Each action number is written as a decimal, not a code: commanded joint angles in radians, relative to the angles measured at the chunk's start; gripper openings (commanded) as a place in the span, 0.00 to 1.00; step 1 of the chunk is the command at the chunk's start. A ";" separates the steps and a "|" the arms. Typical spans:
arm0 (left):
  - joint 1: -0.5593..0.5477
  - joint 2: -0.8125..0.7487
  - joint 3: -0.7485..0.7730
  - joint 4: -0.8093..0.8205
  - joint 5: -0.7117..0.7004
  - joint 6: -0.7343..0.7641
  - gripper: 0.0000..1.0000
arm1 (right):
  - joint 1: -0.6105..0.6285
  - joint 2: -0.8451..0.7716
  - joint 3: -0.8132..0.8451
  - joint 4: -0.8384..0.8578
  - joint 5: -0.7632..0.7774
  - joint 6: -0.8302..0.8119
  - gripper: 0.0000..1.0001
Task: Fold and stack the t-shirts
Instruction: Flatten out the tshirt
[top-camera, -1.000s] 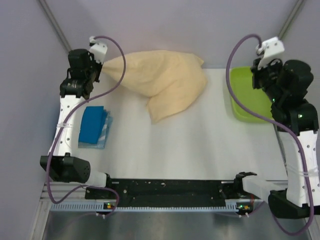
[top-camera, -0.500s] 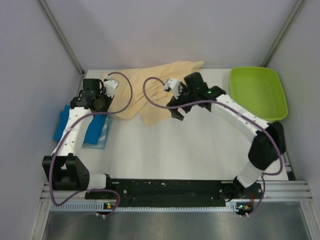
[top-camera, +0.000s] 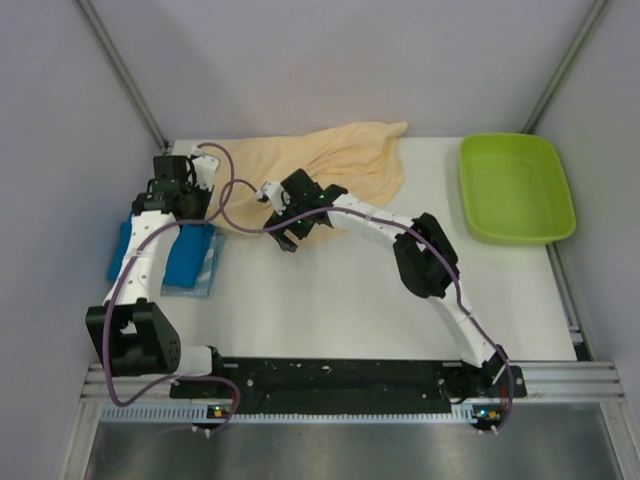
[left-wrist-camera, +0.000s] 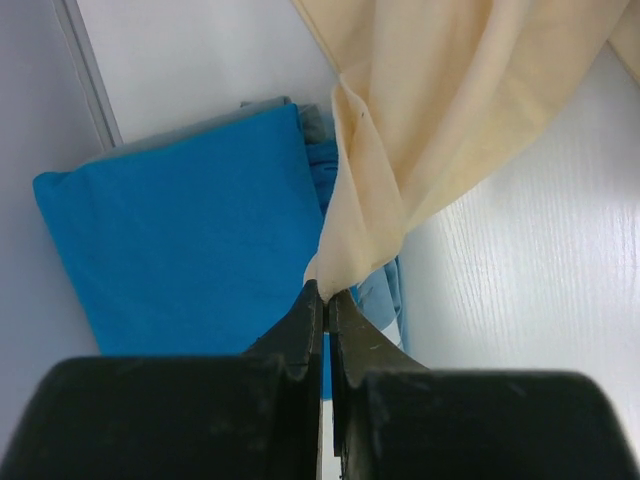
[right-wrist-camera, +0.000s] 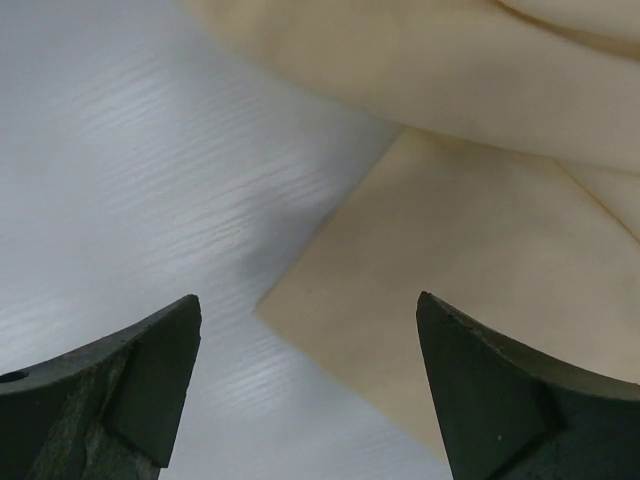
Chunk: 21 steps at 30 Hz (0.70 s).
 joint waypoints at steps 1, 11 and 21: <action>0.001 0.001 0.050 0.038 0.026 -0.022 0.00 | 0.015 0.092 0.103 -0.005 0.158 0.157 0.80; 0.024 -0.005 0.065 0.041 -0.005 -0.012 0.00 | 0.075 0.121 -0.012 -0.103 0.253 0.186 0.12; 0.028 0.007 0.053 -0.107 0.127 0.103 0.00 | -0.082 -0.508 -0.547 -0.160 0.221 0.273 0.00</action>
